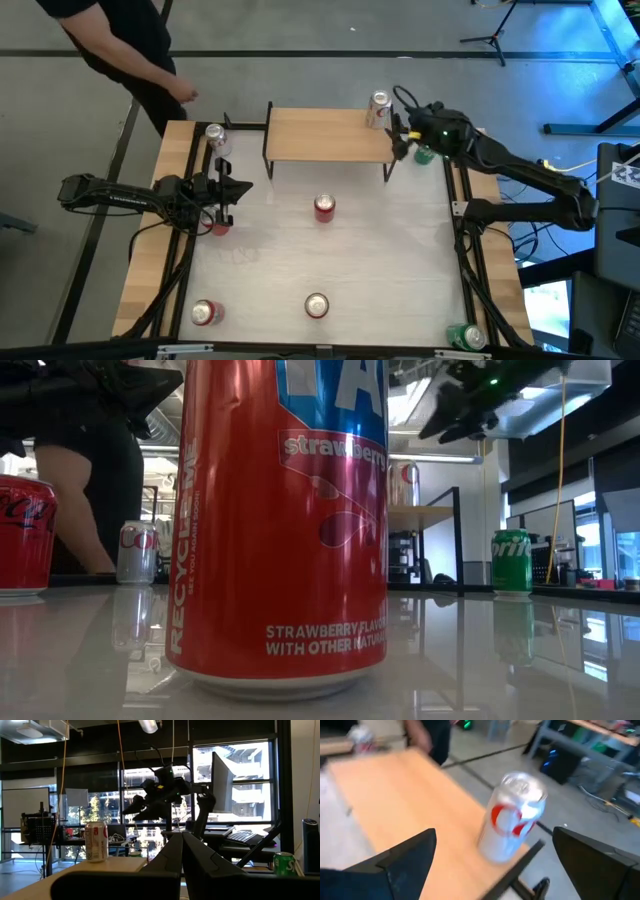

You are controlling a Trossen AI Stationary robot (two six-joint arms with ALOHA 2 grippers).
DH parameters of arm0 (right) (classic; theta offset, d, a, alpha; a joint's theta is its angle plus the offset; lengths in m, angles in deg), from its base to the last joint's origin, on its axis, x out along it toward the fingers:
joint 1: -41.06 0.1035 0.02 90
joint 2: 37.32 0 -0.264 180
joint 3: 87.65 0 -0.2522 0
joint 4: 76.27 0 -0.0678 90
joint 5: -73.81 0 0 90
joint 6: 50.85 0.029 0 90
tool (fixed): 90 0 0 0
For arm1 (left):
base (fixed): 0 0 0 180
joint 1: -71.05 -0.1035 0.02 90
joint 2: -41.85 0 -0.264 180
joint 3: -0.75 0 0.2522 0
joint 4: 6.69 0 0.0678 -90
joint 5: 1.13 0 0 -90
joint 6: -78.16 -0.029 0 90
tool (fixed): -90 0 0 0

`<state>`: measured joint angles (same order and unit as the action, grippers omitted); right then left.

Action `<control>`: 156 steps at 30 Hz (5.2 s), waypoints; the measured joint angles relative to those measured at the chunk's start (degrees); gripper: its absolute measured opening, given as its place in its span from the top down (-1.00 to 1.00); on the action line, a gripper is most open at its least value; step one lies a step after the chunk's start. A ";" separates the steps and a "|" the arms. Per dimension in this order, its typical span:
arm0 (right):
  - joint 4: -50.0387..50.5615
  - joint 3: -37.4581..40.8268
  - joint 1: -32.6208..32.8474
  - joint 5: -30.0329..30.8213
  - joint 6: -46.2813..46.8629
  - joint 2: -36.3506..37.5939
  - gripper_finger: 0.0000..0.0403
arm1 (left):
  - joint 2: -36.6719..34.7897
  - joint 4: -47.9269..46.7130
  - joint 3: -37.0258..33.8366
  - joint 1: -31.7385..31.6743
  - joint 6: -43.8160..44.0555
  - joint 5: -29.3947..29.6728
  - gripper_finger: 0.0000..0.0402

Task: Place canned beverage on shelf
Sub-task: Put the right white soda can on the shelf

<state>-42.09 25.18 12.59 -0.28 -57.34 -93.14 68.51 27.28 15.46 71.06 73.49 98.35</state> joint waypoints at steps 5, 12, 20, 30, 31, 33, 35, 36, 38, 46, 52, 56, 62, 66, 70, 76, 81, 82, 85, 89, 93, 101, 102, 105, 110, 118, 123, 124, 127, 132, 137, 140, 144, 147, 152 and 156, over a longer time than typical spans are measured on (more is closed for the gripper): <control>8.14 0.00 0.00 -3.76 -2.57 2.92 -0.97 | 0.02 -0.04 0.00 0.01 -0.02 -0.11 0.99; 11.69 0.02 -0.02 -5.11 0.04 2.84 -0.97 | 0.02 -0.08 0.00 0.01 -0.40 0.03 0.99; 7.19 0.02 -0.07 -2.11 0.52 1.06 -0.97 | 0.68 -0.11 0.00 0.01 0.47 0.02 0.99; 3.14 -7.56 -2.98 -1.25 -0.04 -5.88 -0.97 | 3.37 1.15 0.00 0.02 0.04 1.57 0.99; 3.54 -8.68 -3.65 -1.59 0.19 -7.05 -0.97 | 3.37 1.17 0.00 0.02 0.04 1.57 0.99; 3.78 -10.91 -4.89 -1.60 0.49 -9.54 -0.97 | 3.34 1.24 0.00 0.02 0.04 1.57 0.99; 3.68 -12.96 -6.10 -2.50 1.11 -11.94 -0.97 | 3.34 1.31 0.00 0.01 0.04 1.58 0.99; 3.70 -14.02 -6.67 -3.14 1.52 -13.22 -0.97 | 3.34 1.29 0.00 0.02 0.04 1.57 0.99; 3.44 -15.64 -7.73 -3.93 2.24 -15.68 -0.97 | 3.34 1.33 0.00 0.00 0.04 1.59 0.99; 3.80 -20.59 -11.09 -5.42 3.24 -22.67 -0.97 | 3.34 1.29 0.00 0.02 0.04 1.60 0.99; 5.36 -23.18 -11.45 -9.04 2.97 -22.87 -0.97 | 3.34 1.26 0.00 0.00 0.06 1.57 0.99; 10.33 -25.55 -11.43 -9.32 0.82 -22.81 -0.97 | 3.34 1.20 0.00 0.00 0.28 1.49 0.99; 11.56 -25.34 -11.43 -11.37 0.44 -22.98 -0.97 | 3.34 1.20 0.00 0.01 1.07 1.43 0.99; 9.78 -24.46 -11.32 -8.87 4.60 -24.72 -0.97 | 3.34 1.20 0.00 0.02 1.06 1.40 0.99; 9.51 -24.46 -11.32 -3.77 6.32 -26.14 -0.97 | 3.34 1.20 0.00 0.01 1.05 1.40 0.99; 9.22 -24.46 -11.34 -3.96 6.22 -26.59 -0.97 | 3.34 1.20 0.00 0.01 1.05 1.40 0.99; 10.67 -24.46 -11.30 -4.57 6.24 -27.09 -0.97 | 3.34 1.20 0.00 0.01 1.05 1.40 0.99; 11.00 -24.46 -11.32 -4.77 6.26 -27.46 -0.97 | 3.34 1.21 0.00 0.01 1.05 1.38 0.99; 11.20 -24.46 -11.32 -5.16 6.24 -29.16 -0.97 | 3.34 1.21 0.00 0.02 1.05 1.38 0.99; 10.90 -24.46 -11.32 -5.87 6.22 -30.96 -0.94 | 3.34 1.22 0.00 0.02 1.05 1.38 0.99; 10.90 -24.44 -11.32 -5.77 6.20 -31.31 -0.70 | 3.34 1.22 0.00 0.02 1.05 1.38 0.99; 10.54 -24.44 -11.28 -3.64 7.05 -31.29 -0.43 | 3.34 1.25 0.00 0.01 1.05 1.38 0.99; 10.59 -24.44 -11.30 -3.48 7.68 -31.29 -0.43 | 3.34 1.25 0.00 0.02 1.05 1.38 0.99; 10.75 -24.44 -11.30 -3.35 9.75 -31.27 -0.43 | 3.34 1.25 0.00 0.02 1.05 1.38 0.99; 11.14 -24.44 -11.28 -2.09 17.10 -31.22 -0.53 | 3.34 1.29 0.00 0.01 1.05 1.39 0.99; 11.99 -24.58 -11.22 1.87 27.49 -31.16 -0.45 | 3.34 2.00 0.00 0.01 1.10 1.77 0.99; 14.93 -24.81 -11.12 5.80 30.39 -31.07 -0.48 | 3.34 2.29 0.00 0.00 1.07 1.79 0.99; 15.00 -24.81 -10.75 6.10 30.44 -31.07 -0.47 | 3.34 2.57 0.00 0.00 1.07 1.79 0.99; 14.32 -24.71 -9.71 7.63 30.22 -31.11 -0.47 | 3.32 3.20 0.00 0.00 1.07 1.79 0.99; 13.99 -24.68 -9.22 7.54 29.65 -31.16 -0.56 | 3.34 3.41 0.00 0.00 1.05 1.79 0.99; 14.00 -24.68 -9.27 7.60 29.18 -31.16 -0.71 | 3.34 3.41 0.00 0.01 1.05 1.79 0.99; 12.76 -24.68 -8.96 7.43 28.38 -31.16 -0.79 | 3.34 3.41 0.00 0.00 1.07 1.79 0.99; 12.17 -24.68 -8.90 7.41 27.20 -31.16 -0.83 | 3.34 3.39 0.00 0.00 1.07 1.61 0.99; 11.92 -24.68 -8.88 7.39 25.54 -31.16 -0.84 | 3.34 3.39 0.00 0.00 1.09 1.60 0.99; 11.11 -24.68 -7.51 7.51 22.13 -29.78 -0.84 | 3.32 3.39 0.00 0.02 1.11 1.57 0.99; 10.46 -24.68 -6.34 7.49 19.19 -27.39 -0.84 | 3.32 3.38 0.00 0.00 1.11 1.57 0.99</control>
<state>-31.64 0.50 6.24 7.21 -38.15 -120.53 71.83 30.66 15.46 71.06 74.61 99.92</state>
